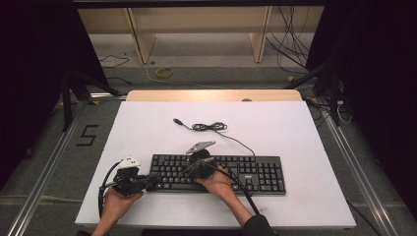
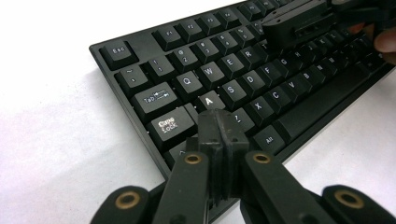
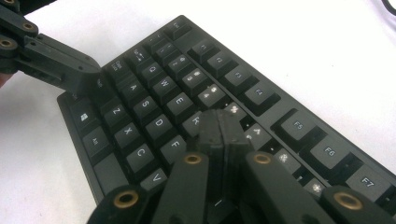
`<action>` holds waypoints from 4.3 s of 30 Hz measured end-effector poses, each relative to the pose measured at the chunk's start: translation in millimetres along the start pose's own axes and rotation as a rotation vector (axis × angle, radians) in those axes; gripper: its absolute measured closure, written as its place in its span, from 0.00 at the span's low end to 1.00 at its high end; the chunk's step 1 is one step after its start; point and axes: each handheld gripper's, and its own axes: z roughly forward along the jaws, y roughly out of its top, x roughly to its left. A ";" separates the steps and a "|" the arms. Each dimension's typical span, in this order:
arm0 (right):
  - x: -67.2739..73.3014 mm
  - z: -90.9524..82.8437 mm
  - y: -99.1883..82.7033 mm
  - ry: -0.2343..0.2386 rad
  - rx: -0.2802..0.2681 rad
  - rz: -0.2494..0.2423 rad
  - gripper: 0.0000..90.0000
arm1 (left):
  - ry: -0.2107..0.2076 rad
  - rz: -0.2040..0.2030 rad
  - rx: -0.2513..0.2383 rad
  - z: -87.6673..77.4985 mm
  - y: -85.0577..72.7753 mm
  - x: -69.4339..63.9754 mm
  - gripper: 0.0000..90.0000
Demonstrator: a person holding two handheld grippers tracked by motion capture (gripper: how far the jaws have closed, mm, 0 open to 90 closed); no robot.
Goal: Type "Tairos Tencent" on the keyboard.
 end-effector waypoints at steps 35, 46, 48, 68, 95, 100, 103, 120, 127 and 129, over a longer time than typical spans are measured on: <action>-3.4 -3.2 -1.3 0.038 -0.005 0.035 0.95 | 0.011 0.012 -0.028 -1.8 2.8 -2.4 0.96; -7.8 -24.6 0.4 0.096 -0.099 0.053 0.77 | -0.012 0.008 -0.110 -6.5 6.4 -5.2 0.80; -8.8 -27.3 -0.2 0.101 -0.109 0.056 0.74 | -0.016 0.009 -0.116 -6.3 6.8 -5.6 0.76; -15.9 -55.0 -12.5 0.083 -0.167 0.064 0.43 | -0.048 -0.015 -0.133 6.4 16.7 -8.6 0.47; -25.5 -62.6 -18.9 0.035 -0.161 0.067 0.39 | -0.007 0.021 -0.029 19.4 15.1 -1.6 0.99; -26.5 -62.7 -19.0 0.024 -0.155 0.065 0.39 | -0.012 0.023 -0.017 20.6 14.8 -1.2 0.99; -27.2 -62.3 -19.5 0.020 -0.150 0.067 0.40 | -0.014 0.026 -0.014 20.7 14.9 -1.1 0.99; -28.8 -64.0 -19.6 0.016 -0.155 0.073 0.40 | -0.021 0.016 -0.011 22.5 16.6 -4.1 0.99; -29.2 -64.5 -19.4 0.016 -0.159 0.077 0.41 | -0.042 -0.008 -0.063 15.7 19.0 -3.8 0.94; -29.2 -64.6 -19.4 0.016 -0.158 0.077 0.41 | -0.046 -0.006 -0.075 14.3 19.5 -4.2 0.92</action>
